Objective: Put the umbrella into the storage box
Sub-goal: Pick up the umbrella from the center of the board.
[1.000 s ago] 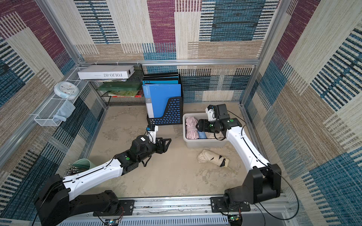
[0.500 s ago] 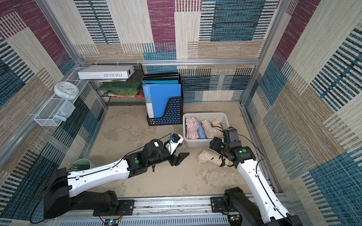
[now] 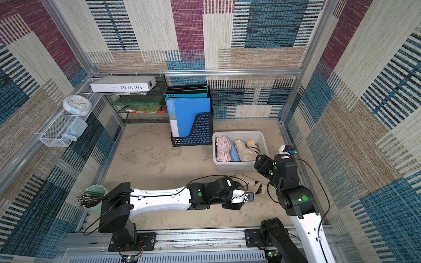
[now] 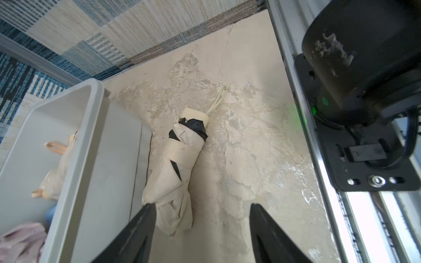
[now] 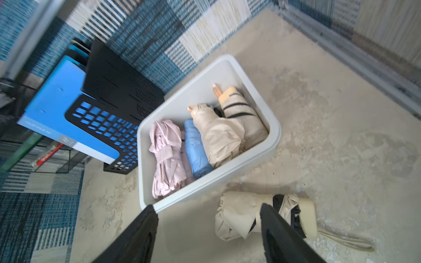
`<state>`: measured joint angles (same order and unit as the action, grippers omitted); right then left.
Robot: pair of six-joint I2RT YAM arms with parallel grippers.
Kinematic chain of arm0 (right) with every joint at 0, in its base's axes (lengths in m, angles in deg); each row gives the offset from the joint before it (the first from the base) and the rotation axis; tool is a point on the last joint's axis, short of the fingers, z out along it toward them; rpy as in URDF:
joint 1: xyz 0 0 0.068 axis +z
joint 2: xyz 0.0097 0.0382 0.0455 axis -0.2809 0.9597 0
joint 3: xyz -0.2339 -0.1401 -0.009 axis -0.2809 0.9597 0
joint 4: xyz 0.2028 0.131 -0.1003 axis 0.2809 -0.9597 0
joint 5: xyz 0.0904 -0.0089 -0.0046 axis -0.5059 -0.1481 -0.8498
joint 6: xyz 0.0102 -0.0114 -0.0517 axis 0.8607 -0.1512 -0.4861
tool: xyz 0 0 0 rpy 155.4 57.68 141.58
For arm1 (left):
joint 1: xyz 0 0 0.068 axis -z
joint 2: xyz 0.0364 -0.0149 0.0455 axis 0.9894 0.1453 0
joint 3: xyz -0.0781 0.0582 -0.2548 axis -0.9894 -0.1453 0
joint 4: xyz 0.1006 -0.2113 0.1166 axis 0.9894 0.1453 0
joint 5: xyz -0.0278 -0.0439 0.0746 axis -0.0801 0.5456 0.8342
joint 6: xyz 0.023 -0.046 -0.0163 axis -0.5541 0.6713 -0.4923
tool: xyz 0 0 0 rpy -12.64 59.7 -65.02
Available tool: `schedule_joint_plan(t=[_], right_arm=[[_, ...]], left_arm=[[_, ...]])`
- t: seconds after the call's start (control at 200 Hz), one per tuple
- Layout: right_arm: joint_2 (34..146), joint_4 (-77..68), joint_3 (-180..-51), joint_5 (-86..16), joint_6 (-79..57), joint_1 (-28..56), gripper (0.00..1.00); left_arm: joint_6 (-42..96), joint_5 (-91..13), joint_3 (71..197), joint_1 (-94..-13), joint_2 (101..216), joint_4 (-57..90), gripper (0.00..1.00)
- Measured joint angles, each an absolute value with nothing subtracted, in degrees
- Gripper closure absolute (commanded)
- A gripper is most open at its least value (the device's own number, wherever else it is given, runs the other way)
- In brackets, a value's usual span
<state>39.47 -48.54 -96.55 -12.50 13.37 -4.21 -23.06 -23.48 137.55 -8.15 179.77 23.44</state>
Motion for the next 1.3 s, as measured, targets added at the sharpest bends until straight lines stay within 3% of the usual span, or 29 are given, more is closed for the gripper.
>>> schedule_joint_plan(t=[0.356,0.766,1.302], right_arm=[[35.47,-51.91,-103.00,-7.34,12.15,-4.21,0.25],[35.31,-54.64,-106.19,-6.25,11.41,-4.21,0.25],[35.09,-54.73,-103.88,-6.36,13.07,-4.21,0.25]], left_arm=[[-33.39,-19.39,151.91,-8.87,194.65,29.12,0.29],[-35.67,-17.07,164.70,-11.43,206.39,37.10,0.31],[-32.43,-17.92,168.87,-11.76,208.60,44.13,0.49]])
